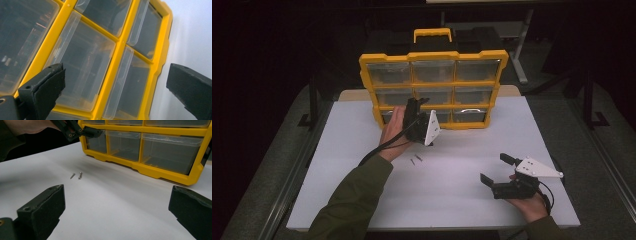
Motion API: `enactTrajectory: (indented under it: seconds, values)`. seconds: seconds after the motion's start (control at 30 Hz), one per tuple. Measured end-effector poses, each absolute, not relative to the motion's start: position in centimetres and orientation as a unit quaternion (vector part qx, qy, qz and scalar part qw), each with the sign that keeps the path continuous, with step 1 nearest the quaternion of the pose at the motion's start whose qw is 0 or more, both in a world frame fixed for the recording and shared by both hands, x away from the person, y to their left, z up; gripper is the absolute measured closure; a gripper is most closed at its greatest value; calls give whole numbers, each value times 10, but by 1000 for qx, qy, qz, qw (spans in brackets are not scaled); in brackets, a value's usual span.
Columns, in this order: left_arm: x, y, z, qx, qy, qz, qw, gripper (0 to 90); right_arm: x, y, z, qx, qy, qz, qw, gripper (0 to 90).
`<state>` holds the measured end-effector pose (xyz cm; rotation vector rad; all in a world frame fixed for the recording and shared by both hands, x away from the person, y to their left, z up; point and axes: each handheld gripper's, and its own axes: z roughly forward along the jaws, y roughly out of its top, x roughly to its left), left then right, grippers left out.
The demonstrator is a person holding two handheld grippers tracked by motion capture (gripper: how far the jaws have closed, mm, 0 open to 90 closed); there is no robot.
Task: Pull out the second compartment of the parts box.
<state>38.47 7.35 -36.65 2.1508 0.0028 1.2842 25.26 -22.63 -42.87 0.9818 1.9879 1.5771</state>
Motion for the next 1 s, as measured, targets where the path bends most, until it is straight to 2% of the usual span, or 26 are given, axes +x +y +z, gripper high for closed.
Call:
enactTrajectory:
  seconds: [0.4,1.0]
  values:
    - [383,59,-369,807,-46,541,235,12,253,-227,-430,354,717,563,209,1]
    - [379,58,-360,784,-56,586,196,15,253,-228,-431,354,720,557,213,2]
